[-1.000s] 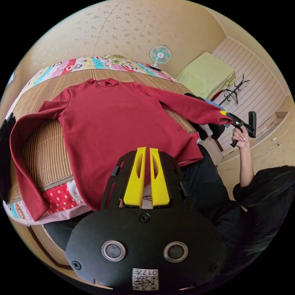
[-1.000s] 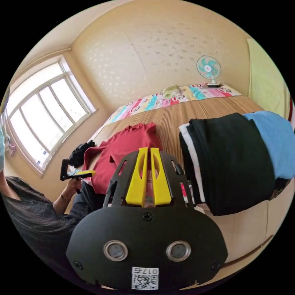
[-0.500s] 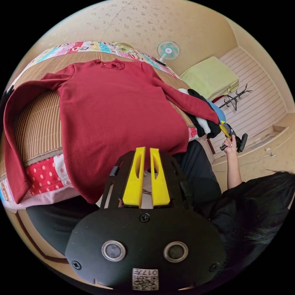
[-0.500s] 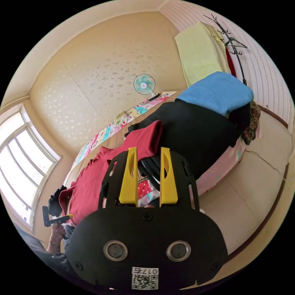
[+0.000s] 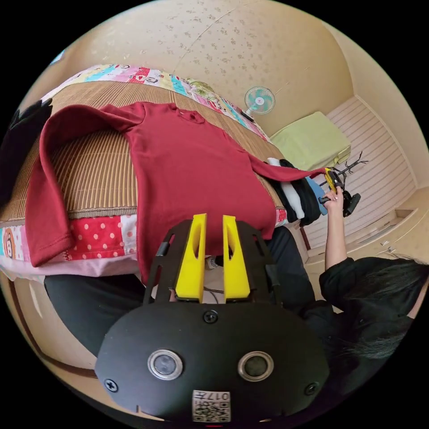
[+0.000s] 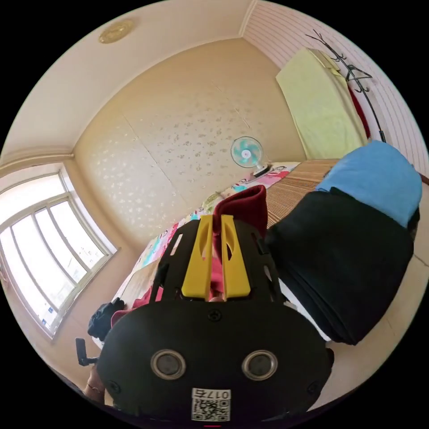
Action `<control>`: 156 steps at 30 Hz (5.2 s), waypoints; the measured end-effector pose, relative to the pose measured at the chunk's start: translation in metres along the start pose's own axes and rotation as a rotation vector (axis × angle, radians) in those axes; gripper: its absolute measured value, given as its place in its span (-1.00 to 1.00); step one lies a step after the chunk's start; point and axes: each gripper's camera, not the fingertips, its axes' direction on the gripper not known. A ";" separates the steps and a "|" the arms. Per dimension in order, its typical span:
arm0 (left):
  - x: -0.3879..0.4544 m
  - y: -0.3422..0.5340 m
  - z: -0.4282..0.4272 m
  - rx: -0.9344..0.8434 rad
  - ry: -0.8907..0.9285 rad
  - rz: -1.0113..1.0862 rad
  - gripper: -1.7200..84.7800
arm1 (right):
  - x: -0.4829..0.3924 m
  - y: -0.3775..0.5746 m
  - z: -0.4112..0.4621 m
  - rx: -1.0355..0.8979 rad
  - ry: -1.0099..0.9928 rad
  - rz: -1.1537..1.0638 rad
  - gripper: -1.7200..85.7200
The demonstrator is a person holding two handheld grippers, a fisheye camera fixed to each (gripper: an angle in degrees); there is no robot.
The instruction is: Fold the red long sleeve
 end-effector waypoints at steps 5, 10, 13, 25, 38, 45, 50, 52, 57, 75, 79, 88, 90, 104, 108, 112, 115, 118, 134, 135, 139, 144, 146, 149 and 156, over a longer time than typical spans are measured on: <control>-0.024 0.013 -0.039 0.056 -0.086 -0.070 -0.77 | -0.147 0.015 0.140 -0.060 -0.313 -0.280 -0.88; -0.076 0.046 -0.090 0.164 -0.175 -0.275 -0.67 | -0.222 0.129 0.269 -0.508 -0.470 -0.332 -0.88; -0.097 0.061 -0.116 0.212 -0.355 -0.334 -0.64 | -0.224 0.197 0.277 -0.635 -0.406 -0.418 -0.90; -0.165 0.067 -0.151 0.242 -0.445 -0.449 -0.88 | -0.057 0.212 0.228 -0.814 -0.609 -0.249 -0.94; -0.259 0.198 -0.191 0.511 -0.032 -0.962 -0.58 | 0.098 0.198 0.217 -0.595 -1.124 0.180 -0.95; -0.269 0.215 -0.143 0.700 0.312 -1.250 -0.76 | 0.114 0.192 0.209 -0.569 -1.175 0.160 -0.96; -0.170 0.167 -0.198 0.954 0.049 -0.917 -0.88 | 0.118 0.188 0.203 -0.534 -1.204 0.125 -0.96; -0.094 0.099 -0.219 0.978 -0.165 -0.646 -0.88 | 0.120 0.187 0.201 -0.521 -1.213 0.115 -0.96; 0.039 -0.065 -0.173 0.941 -0.143 -0.122 -0.88 | 0.120 0.186 0.203 -0.518 -1.213 0.114 -0.96; 0.140 -0.111 0.101 0.170 -0.284 0.111 -0.74 | 0.076 0.187 0.227 -0.532 -1.163 0.181 -0.95; 0.115 -0.039 0.093 0.126 -0.339 0.024 -0.71 | 0.047 0.189 0.231 -0.611 -1.117 0.163 -0.95; 0.076 0.008 0.077 -0.011 -0.142 -0.070 -0.64 | -0.097 0.183 0.110 -0.868 0.140 -0.723 -0.91; 0.081 0.007 0.095 -0.032 -0.135 -0.062 -0.62 | -0.078 0.192 0.091 -0.887 0.279 -0.582 -0.81; 0.146 -0.070 0.016 0.252 -0.292 0.136 -0.89 | -0.138 0.126 0.092 -0.677 0.199 -0.421 -0.86; 0.096 -0.126 0.041 0.091 -0.339 0.030 -0.77 | -0.105 0.117 0.140 -0.828 0.272 -0.355 -0.73; 0.070 -0.077 0.019 0.221 -0.261 -0.005 -0.72 | -0.083 0.129 0.093 -0.776 0.166 -0.287 -0.69; 0.050 -0.041 0.028 0.183 -0.261 -0.038 -0.68 | -0.058 0.160 0.068 -0.870 0.090 -0.195 -0.68; 0.032 -0.033 0.054 0.087 -0.219 -0.036 -0.61 | -0.054 0.199 0.056 -0.892 -0.006 -0.168 -0.69; 0.015 -0.021 0.026 0.182 -0.097 0.106 -0.85 | -0.007 0.163 -0.045 -0.645 -0.570 0.021 -0.88; 0.015 -0.005 -0.003 0.276 0.058 0.128 -0.85 | -0.002 0.152 -0.071 -0.570 -0.649 0.039 -0.89; 0.010 0.049 -0.098 0.552 0.386 0.176 -0.86 | -0.002 0.126 -0.130 -0.454 -0.643 -0.031 -0.89; 0.003 0.066 -0.134 0.623 0.416 0.191 -0.85 | -0.010 0.109 -0.133 -0.297 -0.682 -0.014 -0.89; -0.010 0.057 -0.131 0.645 0.421 0.120 -0.85 | -0.009 0.103 -0.101 -0.338 -0.598 0.021 -0.89; -0.028 0.013 -0.107 0.601 0.306 -0.010 -0.85 | -0.017 0.081 -0.028 -0.419 -0.445 0.022 -0.90; -0.086 -0.188 -0.030 0.475 0.102 -0.142 -0.78 | -0.059 0.020 0.173 -0.466 -0.034 -0.145 -0.86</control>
